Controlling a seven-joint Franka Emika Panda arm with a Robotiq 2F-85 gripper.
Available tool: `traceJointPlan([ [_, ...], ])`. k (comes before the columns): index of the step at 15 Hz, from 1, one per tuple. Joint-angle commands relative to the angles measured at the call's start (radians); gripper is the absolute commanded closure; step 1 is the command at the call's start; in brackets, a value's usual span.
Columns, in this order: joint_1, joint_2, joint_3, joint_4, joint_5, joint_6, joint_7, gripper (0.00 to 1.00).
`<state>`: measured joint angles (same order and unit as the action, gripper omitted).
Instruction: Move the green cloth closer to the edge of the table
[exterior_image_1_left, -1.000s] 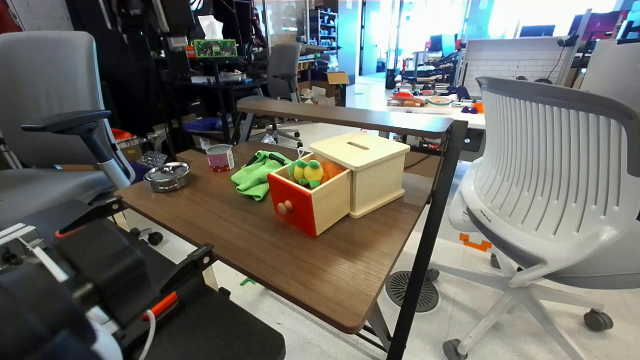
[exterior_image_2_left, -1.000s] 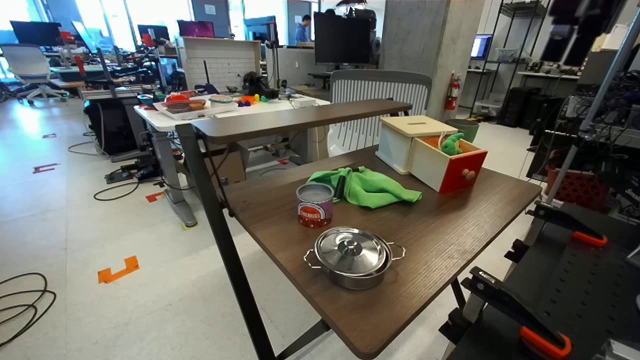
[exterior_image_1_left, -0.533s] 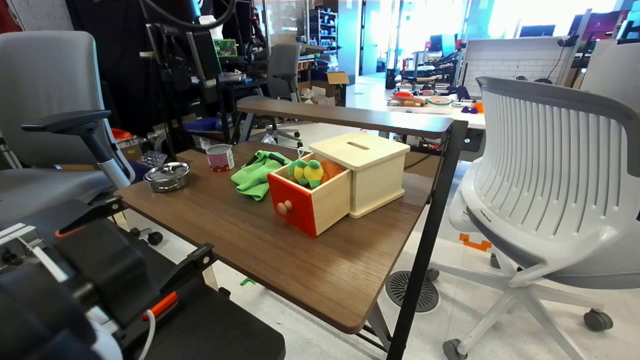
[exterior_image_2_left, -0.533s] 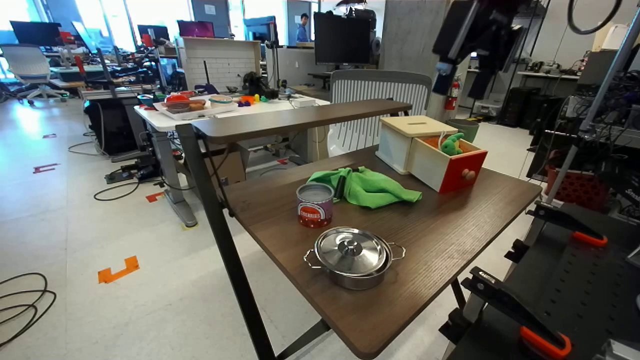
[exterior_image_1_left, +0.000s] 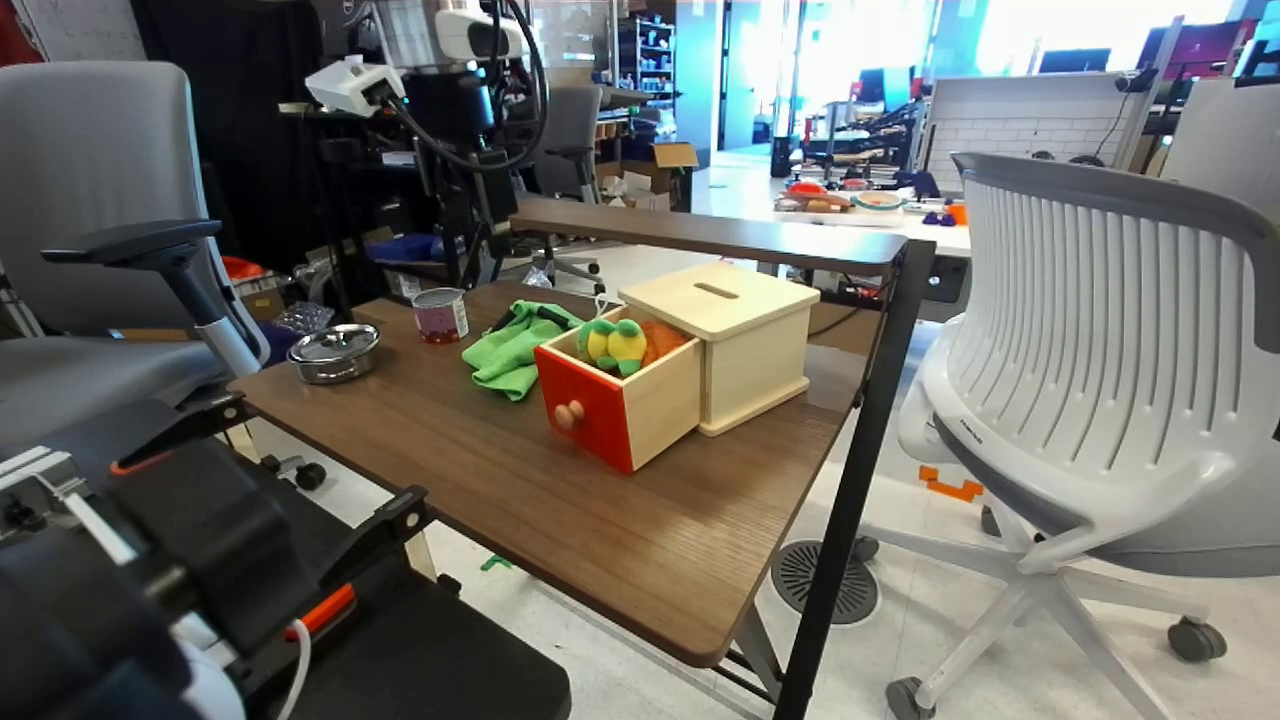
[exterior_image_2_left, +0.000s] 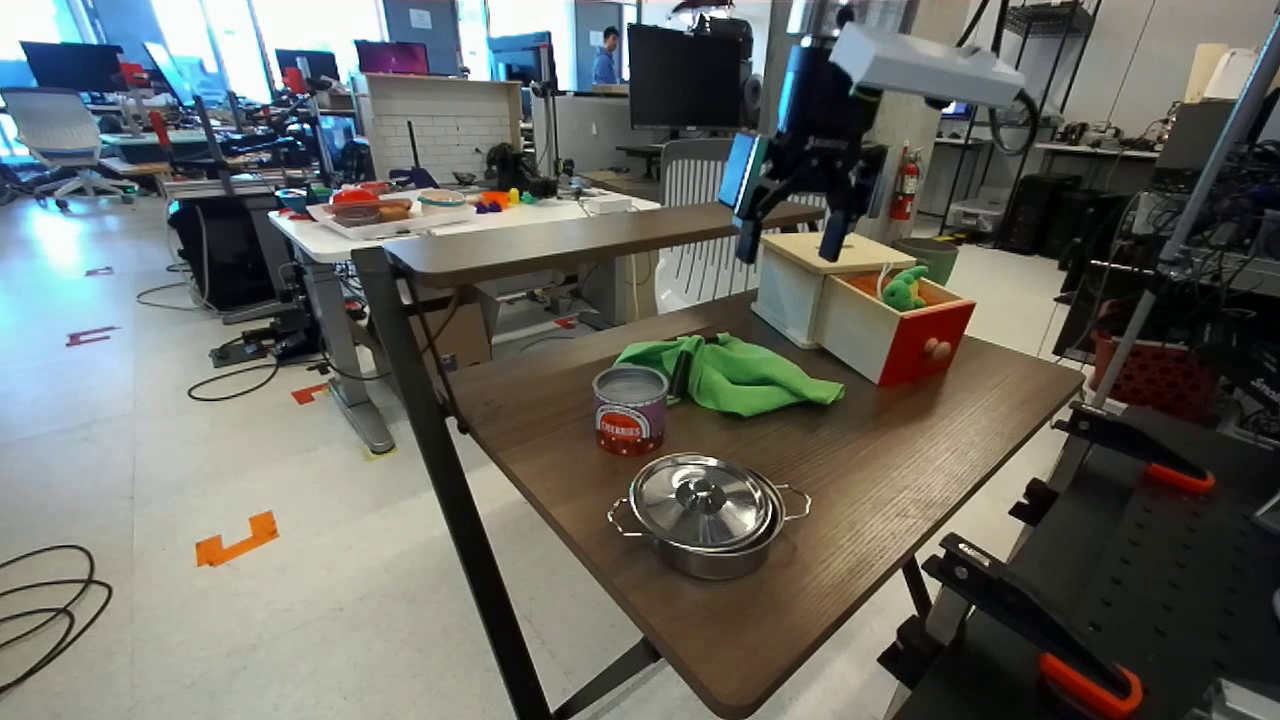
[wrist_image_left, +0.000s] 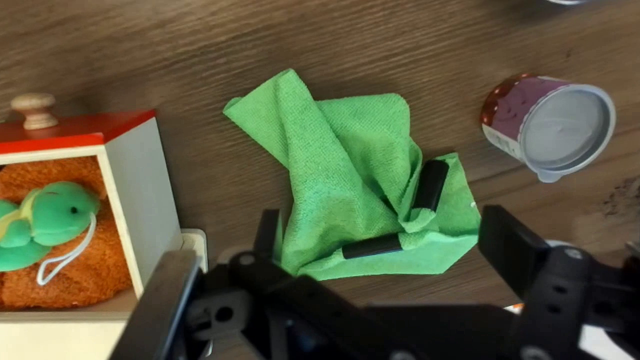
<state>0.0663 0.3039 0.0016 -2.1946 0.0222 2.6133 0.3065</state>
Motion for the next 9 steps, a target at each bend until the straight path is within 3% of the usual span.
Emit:
traceJointPlan([
  [1, 0.034, 0.137, -0.028, 0.158, -0.021, -0.051, 0.069, 0.0],
  [9, 0.071, 0.302, -0.045, 0.314, -0.014, -0.121, 0.085, 0.0],
])
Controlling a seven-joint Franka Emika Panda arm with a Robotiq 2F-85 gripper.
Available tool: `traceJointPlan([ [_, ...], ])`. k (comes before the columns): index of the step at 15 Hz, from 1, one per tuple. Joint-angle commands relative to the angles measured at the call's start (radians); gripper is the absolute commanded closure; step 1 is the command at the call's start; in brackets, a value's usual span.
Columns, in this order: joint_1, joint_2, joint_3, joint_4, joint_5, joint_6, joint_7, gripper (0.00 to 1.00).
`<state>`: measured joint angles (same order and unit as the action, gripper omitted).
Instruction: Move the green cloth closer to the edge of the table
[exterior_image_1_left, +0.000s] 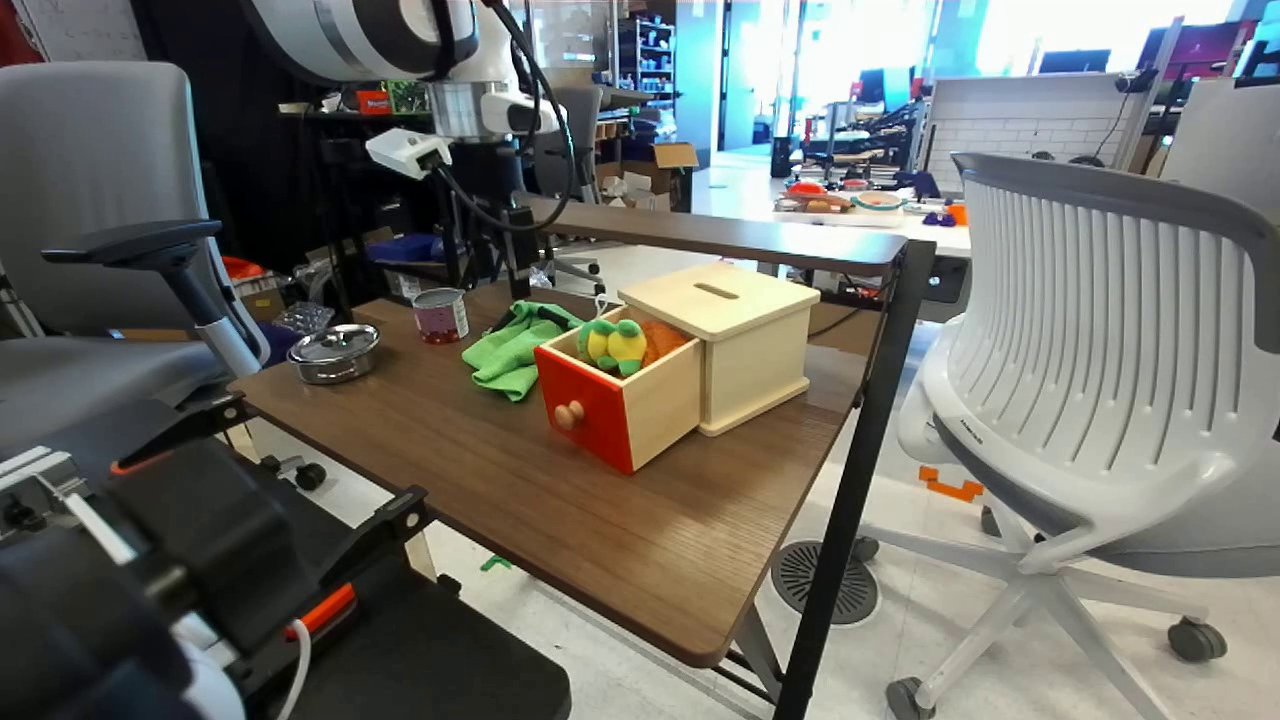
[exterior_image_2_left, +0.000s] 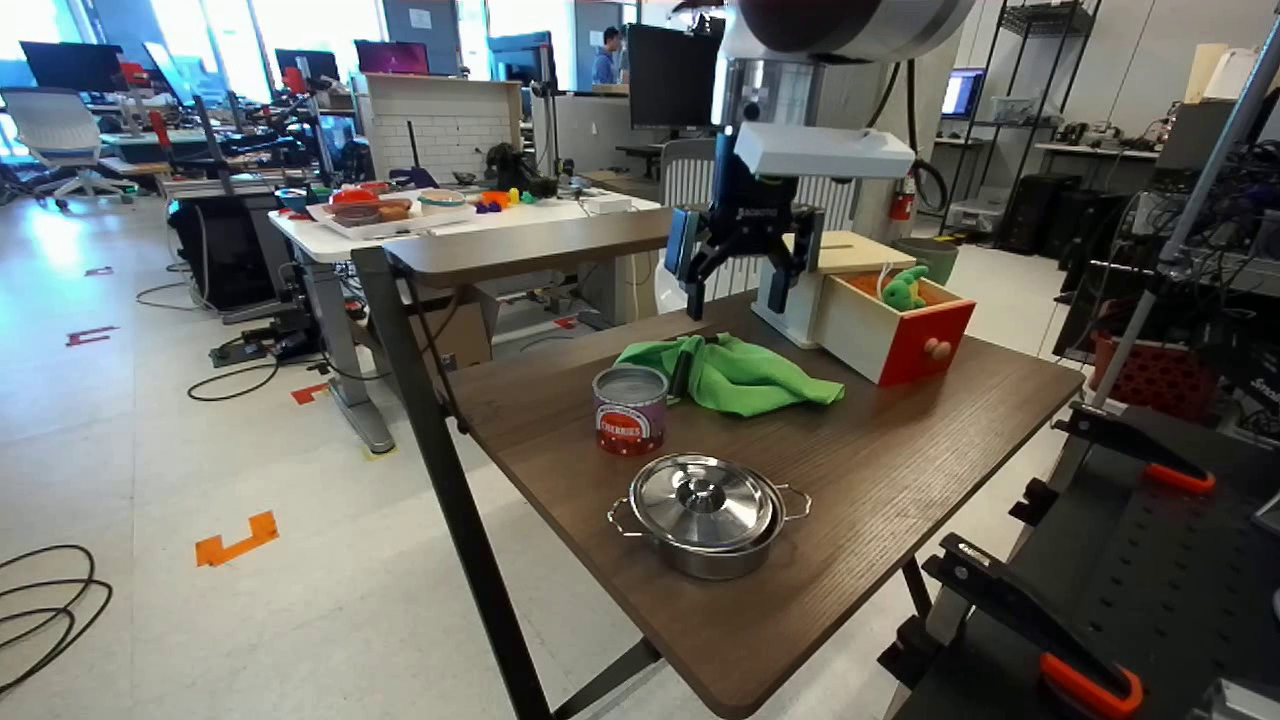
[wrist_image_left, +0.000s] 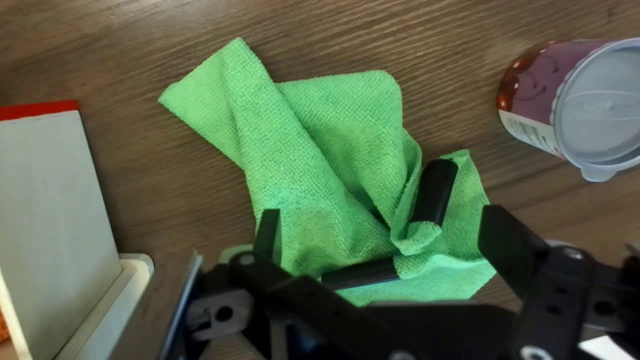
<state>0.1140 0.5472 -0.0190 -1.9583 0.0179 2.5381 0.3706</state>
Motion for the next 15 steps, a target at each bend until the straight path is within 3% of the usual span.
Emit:
traceJointPlan([
  [1, 0.027, 0.074, -0.027, 0.091, -0.01, -0.048, 0.023, 0.0],
  [8, 0.031, 0.177, -0.024, 0.171, 0.002, -0.043, 0.003, 0.0],
  [15, 0.027, 0.222, -0.019, 0.162, -0.001, -0.029, -0.045, 0.0],
])
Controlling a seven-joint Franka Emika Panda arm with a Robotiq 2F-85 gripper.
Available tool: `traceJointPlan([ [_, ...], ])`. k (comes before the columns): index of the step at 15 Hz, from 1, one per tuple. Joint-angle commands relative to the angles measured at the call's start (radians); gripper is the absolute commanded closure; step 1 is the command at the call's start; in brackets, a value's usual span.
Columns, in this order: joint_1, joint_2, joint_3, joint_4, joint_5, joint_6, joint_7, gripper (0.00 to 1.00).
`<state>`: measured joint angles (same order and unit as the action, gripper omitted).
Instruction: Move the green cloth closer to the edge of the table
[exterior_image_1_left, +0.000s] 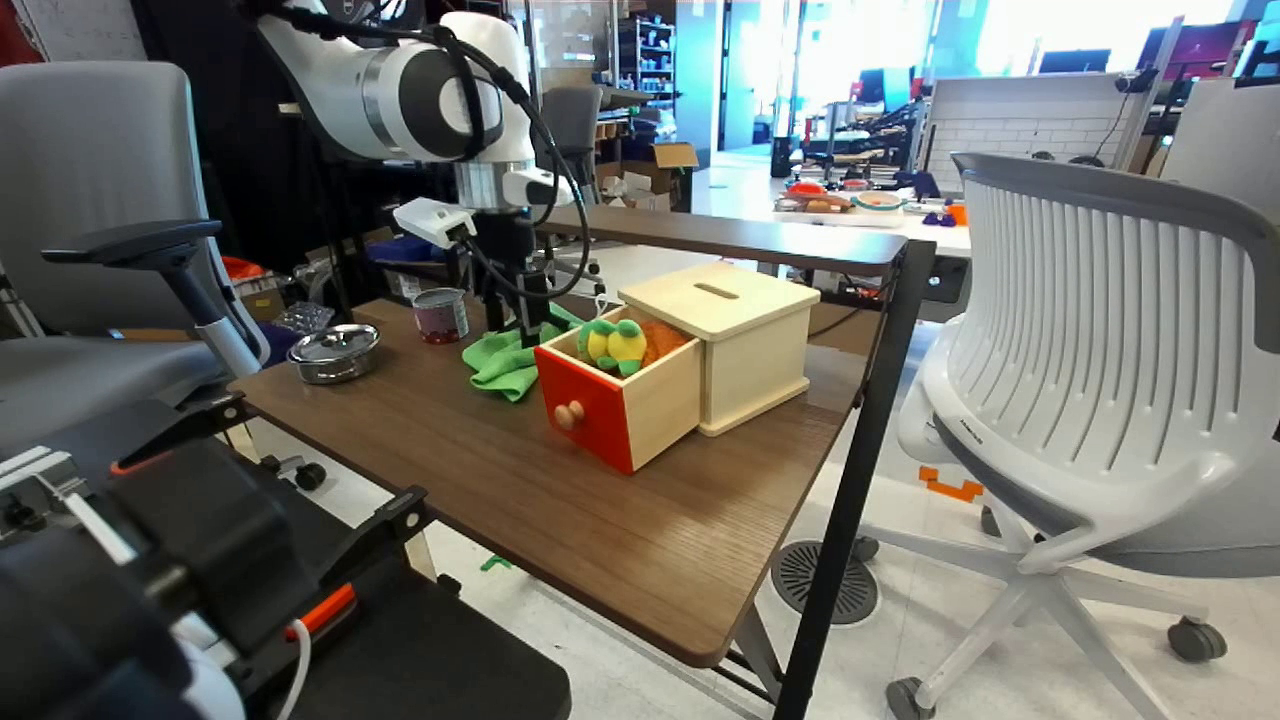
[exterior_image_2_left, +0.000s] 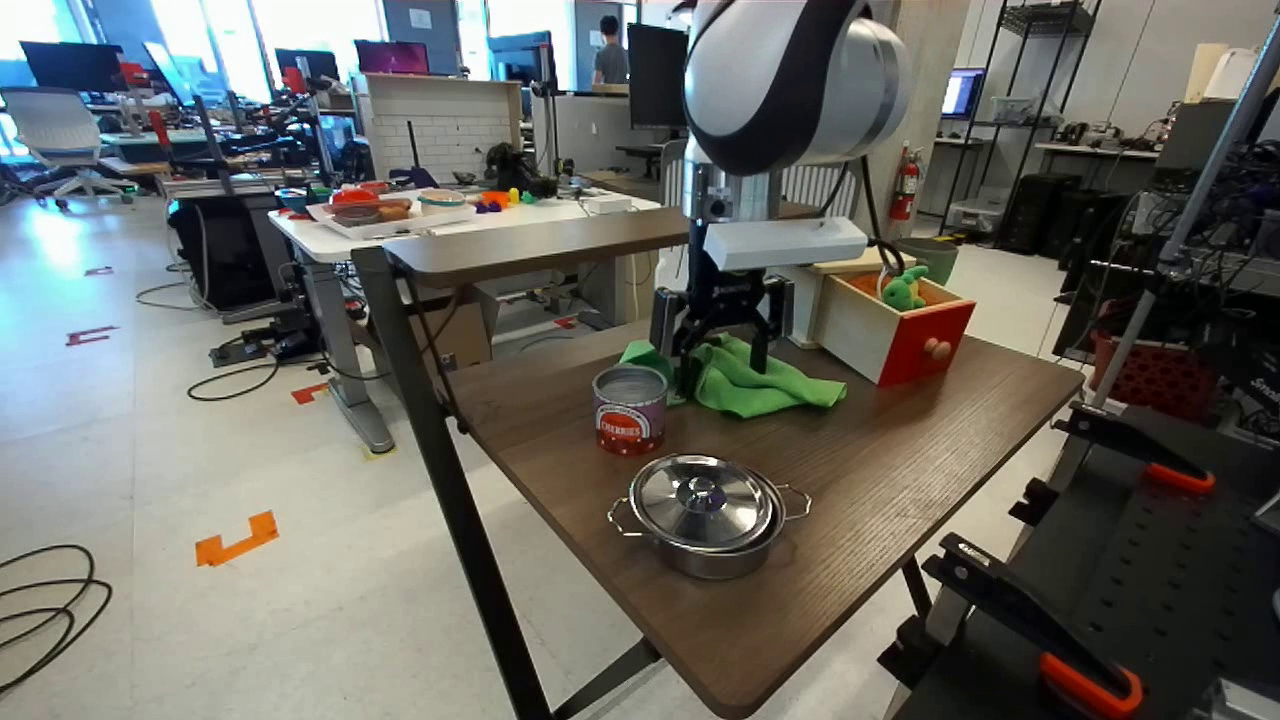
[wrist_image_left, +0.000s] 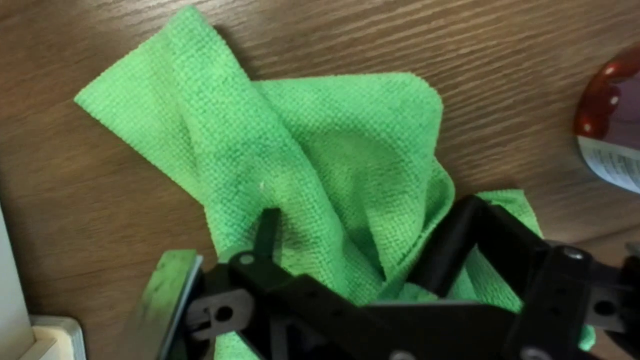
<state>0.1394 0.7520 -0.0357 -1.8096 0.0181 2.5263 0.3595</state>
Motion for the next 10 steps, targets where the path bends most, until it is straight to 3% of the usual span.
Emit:
traceJointPlan([
  [1, 0.003, 0.016, -0.002, 0.003, -0.004, -0.012, -0.041, 0.0],
  [10, 0.009, -0.122, -0.011, -0.261, -0.049, 0.051, -0.119, 0.0],
])
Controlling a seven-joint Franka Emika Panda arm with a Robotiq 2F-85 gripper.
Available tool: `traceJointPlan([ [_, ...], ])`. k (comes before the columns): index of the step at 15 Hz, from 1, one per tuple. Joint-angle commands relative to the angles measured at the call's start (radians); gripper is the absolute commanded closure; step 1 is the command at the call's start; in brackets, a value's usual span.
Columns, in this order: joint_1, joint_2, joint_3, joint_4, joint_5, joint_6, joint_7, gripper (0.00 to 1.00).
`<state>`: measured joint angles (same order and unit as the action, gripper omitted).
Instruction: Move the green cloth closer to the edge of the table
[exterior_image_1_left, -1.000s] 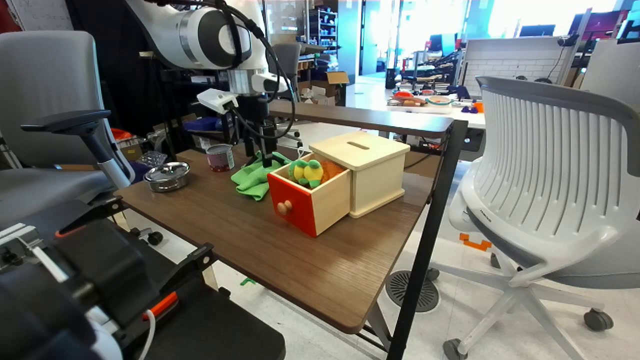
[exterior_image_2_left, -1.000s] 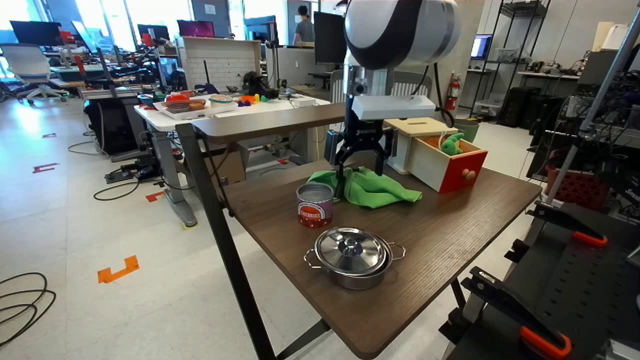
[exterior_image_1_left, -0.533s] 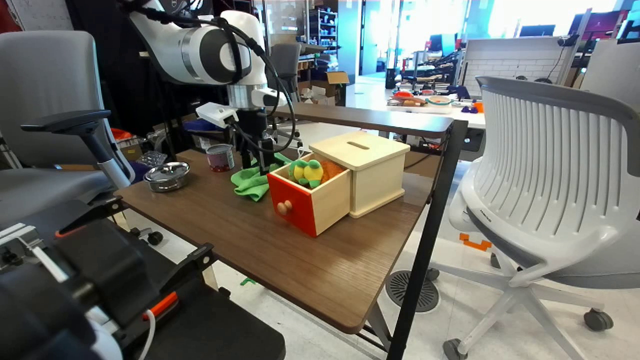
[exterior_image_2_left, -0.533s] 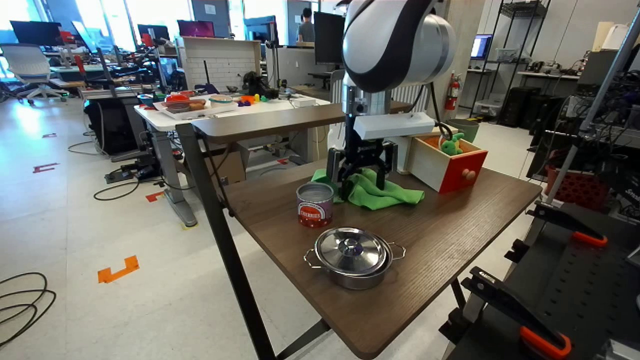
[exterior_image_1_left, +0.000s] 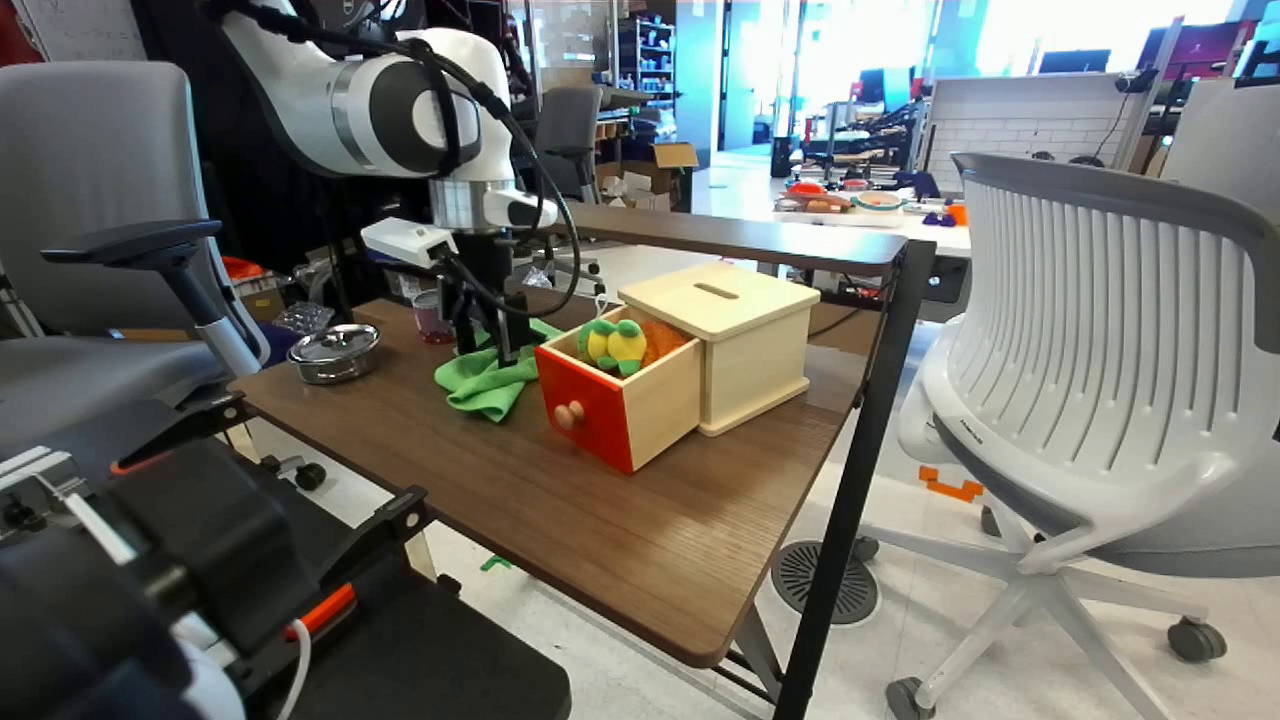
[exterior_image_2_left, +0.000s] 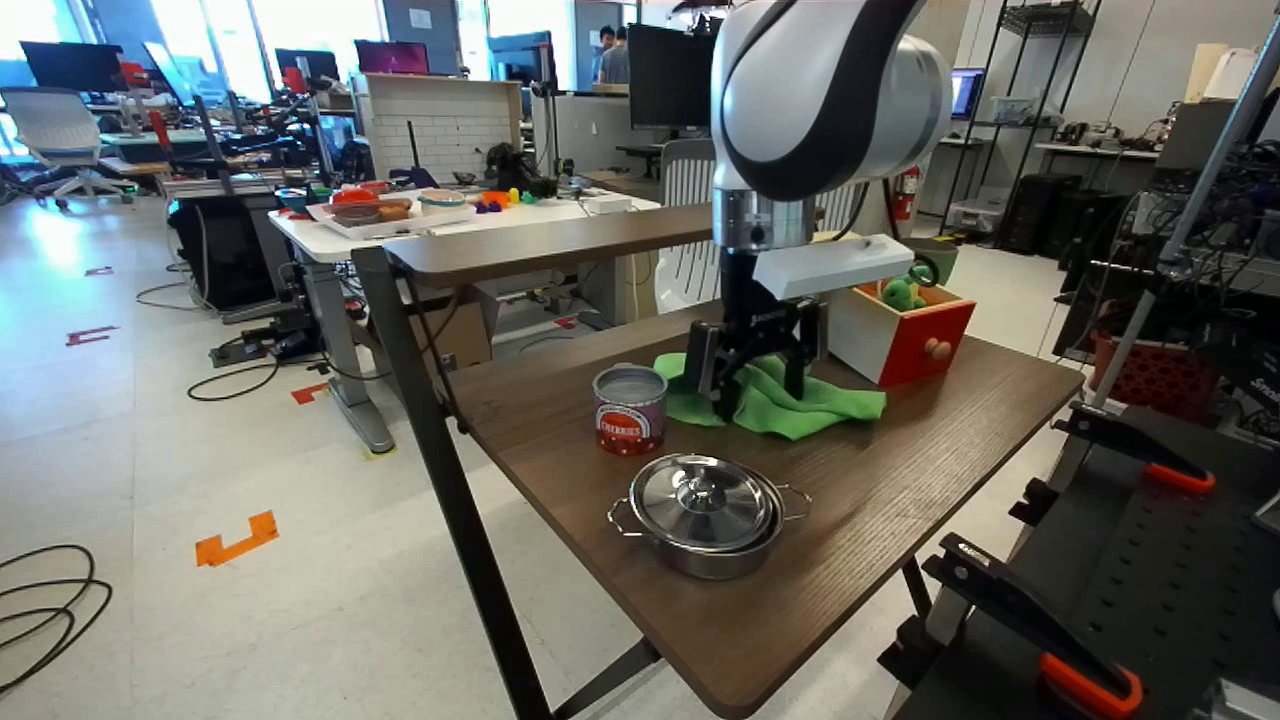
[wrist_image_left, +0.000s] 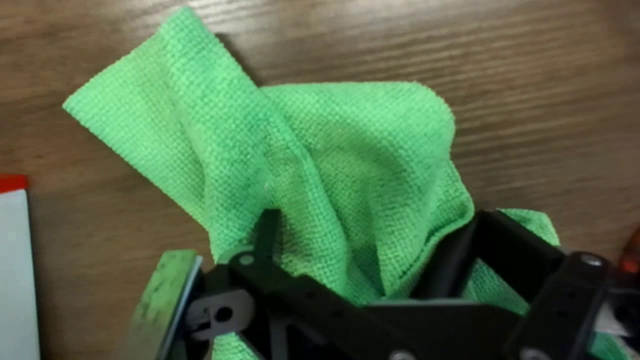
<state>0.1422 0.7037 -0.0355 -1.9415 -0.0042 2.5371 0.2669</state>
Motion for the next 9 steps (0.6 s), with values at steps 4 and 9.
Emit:
traceJointPlan([
  [4, -0.001, -0.128, -0.017, -0.267, -0.043, 0.101, -0.063, 0.0],
  [9, -0.004, -0.171, -0.033, -0.391, -0.06, 0.185, -0.096, 0.0],
])
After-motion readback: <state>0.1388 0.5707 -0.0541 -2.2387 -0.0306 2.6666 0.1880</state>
